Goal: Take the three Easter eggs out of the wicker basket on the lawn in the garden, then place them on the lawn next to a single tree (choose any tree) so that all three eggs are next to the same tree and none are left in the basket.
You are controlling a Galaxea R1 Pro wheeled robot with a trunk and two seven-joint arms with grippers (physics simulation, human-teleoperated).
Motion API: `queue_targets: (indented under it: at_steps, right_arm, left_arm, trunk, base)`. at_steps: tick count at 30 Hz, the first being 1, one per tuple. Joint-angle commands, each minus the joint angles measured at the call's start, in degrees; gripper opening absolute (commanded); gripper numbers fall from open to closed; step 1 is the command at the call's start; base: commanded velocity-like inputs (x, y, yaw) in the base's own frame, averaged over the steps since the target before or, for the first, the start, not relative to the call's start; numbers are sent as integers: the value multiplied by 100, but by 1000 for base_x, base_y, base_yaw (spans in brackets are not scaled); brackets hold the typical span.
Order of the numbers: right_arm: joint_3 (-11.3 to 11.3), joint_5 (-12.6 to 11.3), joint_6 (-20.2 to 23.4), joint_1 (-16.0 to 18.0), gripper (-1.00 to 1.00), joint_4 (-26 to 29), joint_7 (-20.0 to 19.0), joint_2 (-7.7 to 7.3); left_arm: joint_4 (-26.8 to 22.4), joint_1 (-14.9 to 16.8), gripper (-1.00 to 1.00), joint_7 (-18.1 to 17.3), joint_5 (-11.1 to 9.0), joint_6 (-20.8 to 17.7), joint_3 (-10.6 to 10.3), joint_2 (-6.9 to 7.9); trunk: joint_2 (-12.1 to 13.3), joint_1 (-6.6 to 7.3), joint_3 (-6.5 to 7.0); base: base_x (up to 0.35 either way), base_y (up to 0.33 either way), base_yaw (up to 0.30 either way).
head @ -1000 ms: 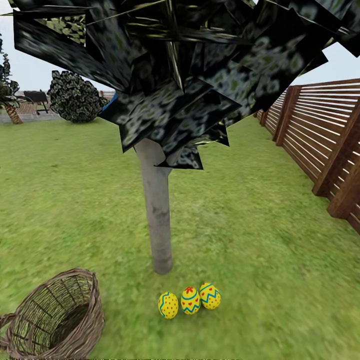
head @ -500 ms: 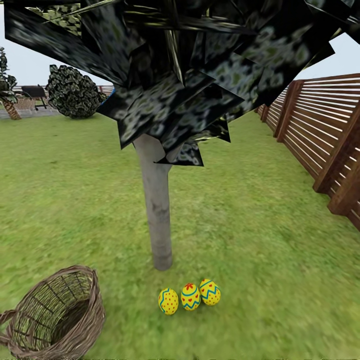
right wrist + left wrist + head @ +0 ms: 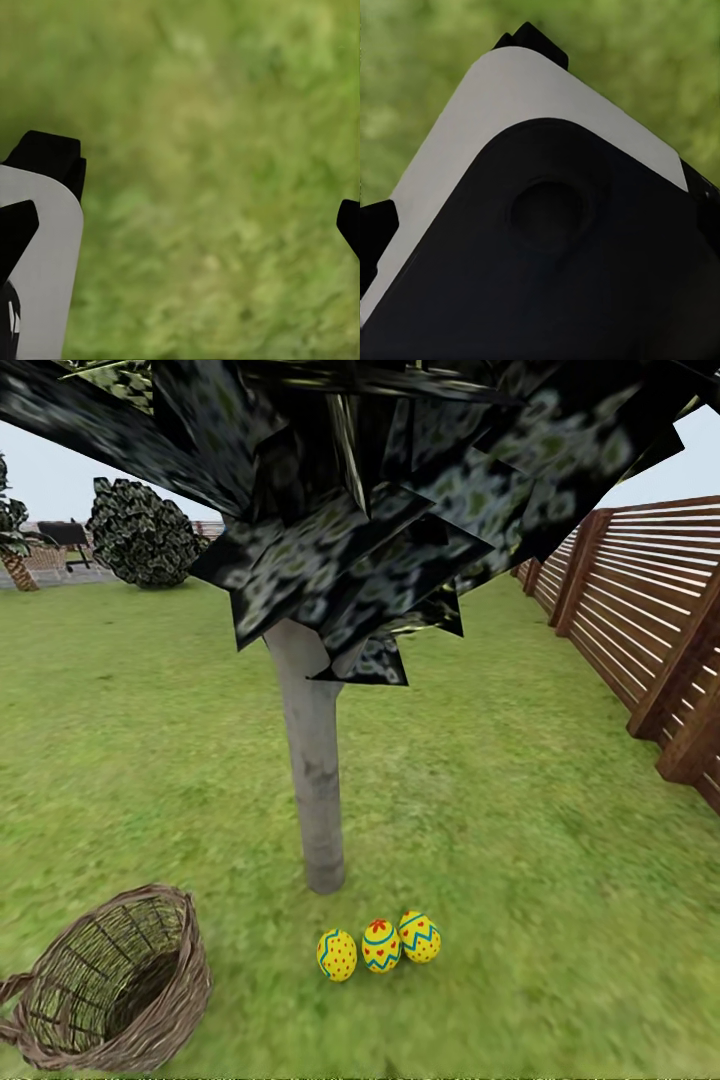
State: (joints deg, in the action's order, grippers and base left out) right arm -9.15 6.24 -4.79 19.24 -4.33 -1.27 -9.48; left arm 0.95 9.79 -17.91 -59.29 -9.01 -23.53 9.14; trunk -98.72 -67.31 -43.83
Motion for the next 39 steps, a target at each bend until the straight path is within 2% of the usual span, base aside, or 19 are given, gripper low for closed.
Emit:
queue_targets:
  at_steps: [1, 39]
  right_arm:
    - [1, 57, -39, 10, 100, -24, -4, -1]
    - [1, 58, -39, 10, 100, -24, -4, 0]
  left_arm:
    - [10, 6, 100, -29, -61, -18, -37, 1]
    - [10, 6, 100, -29, -65, -13, -37, 1]
  trunk:
    - [-2, 1, -14]
    - [-2, 1, -360]
  base:
    - [0, 0, 0]
    - [0, 0, 0]
